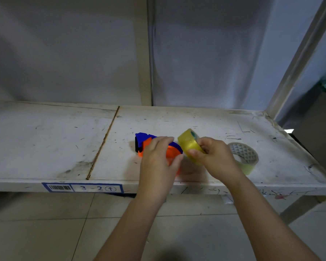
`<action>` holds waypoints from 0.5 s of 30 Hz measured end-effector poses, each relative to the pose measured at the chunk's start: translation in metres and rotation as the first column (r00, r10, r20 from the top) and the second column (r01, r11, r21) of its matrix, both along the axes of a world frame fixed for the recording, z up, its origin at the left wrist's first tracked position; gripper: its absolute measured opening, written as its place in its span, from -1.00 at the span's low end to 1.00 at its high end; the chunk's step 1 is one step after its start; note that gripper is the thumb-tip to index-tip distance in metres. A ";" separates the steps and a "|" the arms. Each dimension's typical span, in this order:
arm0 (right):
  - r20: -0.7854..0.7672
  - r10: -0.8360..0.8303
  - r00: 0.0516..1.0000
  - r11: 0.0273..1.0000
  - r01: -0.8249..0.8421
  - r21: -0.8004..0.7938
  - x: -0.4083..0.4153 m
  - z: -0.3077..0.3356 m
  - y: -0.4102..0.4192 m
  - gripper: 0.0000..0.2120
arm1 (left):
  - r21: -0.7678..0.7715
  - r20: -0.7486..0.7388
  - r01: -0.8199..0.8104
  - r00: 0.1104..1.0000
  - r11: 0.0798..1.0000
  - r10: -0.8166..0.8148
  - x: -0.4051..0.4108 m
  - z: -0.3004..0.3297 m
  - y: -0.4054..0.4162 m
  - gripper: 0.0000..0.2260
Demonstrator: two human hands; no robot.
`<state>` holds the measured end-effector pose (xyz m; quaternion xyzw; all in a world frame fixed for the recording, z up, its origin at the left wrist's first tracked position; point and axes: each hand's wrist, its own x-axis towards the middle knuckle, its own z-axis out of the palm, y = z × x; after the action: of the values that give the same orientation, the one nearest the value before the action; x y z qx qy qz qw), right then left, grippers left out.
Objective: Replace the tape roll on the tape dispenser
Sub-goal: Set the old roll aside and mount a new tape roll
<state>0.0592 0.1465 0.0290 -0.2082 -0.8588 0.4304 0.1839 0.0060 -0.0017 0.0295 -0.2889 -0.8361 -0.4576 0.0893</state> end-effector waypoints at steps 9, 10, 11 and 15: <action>-0.130 0.267 0.955 0.918 -0.293 -0.269 0.016 0.029 -0.030 -0.90 | 0.310 0.135 -0.044 0.991 0.950 0.002 0.000 0.015 -0.004 -0.91; -0.129 0.282 0.951 0.916 -0.306 -0.258 0.017 0.029 -0.030 -0.91 | 0.375 0.234 -0.090 0.972 0.922 0.000 -0.002 0.018 -0.005 -0.90; -0.127 0.295 0.947 0.916 -0.318 -0.244 0.017 0.029 -0.030 -0.91 | 0.441 0.340 -0.135 0.940 0.887 -0.026 -0.004 0.020 -0.007 -0.88; -0.112 0.331 0.937 0.911 -0.349 -0.219 0.018 0.031 -0.032 -0.90 | 0.568 0.538 -0.210 0.827 0.796 -0.166 -0.012 0.026 -0.014 -0.79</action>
<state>0.0773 0.1145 0.0597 -0.0601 -0.8176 0.5618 0.1113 -0.0063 -0.0156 0.0552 -0.0868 -0.6369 -0.7630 -0.0677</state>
